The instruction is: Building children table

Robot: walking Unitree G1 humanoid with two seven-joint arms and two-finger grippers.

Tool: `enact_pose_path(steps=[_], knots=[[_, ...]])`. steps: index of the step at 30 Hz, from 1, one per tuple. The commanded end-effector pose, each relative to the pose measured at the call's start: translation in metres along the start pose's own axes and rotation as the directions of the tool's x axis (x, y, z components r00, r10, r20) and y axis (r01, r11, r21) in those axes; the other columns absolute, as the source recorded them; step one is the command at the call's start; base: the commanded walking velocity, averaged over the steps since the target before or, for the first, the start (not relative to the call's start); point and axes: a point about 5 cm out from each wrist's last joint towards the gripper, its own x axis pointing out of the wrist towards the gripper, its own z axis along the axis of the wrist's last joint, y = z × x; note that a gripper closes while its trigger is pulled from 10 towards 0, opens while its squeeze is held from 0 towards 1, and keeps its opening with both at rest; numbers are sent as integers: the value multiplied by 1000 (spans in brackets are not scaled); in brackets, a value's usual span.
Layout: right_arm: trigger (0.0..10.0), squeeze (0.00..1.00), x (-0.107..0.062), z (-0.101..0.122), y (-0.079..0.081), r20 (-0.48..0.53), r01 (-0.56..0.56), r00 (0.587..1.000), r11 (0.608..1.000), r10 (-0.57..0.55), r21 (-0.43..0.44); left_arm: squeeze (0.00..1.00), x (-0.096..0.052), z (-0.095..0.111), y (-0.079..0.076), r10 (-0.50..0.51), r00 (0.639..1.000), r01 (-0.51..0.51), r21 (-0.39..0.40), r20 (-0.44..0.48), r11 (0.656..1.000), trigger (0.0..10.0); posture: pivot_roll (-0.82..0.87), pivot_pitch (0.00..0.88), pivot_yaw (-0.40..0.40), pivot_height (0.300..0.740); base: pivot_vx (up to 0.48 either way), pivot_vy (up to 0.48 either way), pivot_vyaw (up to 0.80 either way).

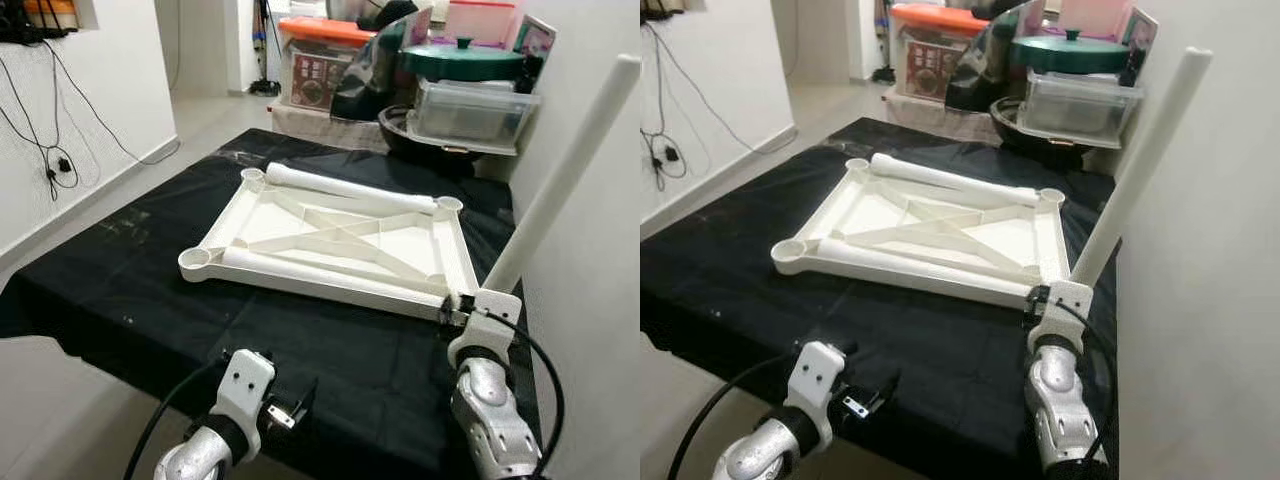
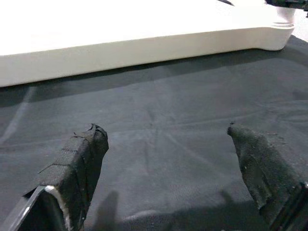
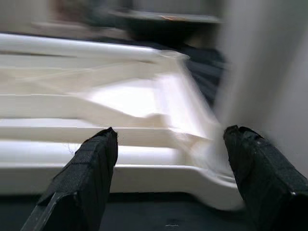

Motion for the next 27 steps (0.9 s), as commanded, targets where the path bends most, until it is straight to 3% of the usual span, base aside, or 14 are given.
enact_pose_path(steps=[1, 3, 7, 17, 27], knots=[[10000, 0, -5, 4, 8, 37, -76, 996, 997, 76, 5, 0, 0, -1, 2, 15, 1000, -15, 6, -12, 1000, 10000, 192, 0, -84, 740, 0, 0, 0], [10000, 0, -18, 7, 32, 70, -228, 971, 974, 227, 6, 0, 1, 0, 5, 52, 999, -52, 8, -11, 999, 10000, 196, 0, -83, 740, 0, 0, -400], [10000, 0, -29, 3, 49, 33, -306, 951, 952, 307, -16, 0, 0, -1, 10, 110, 994, -110, -6, -18, 994, 10000, 204, 0, -85, 740, 0, 0, -800], [10000, 0, -32, 3, 50, 23, -334, 942, 942, 335, -35, 0, 0, -1, 12, 134, 991, -134, -5, -19, 991, 10000, 196, 0, -83, 740, 0, 0, -800], [10000, 0, -36, -1, 50, 1, -349, 937, 935, 349, -57, 0, 0, -3, 10, 135, 991, -135, 8, -24, 991, 10000, 200, 0, -87, 740, 0, 480, 0]])
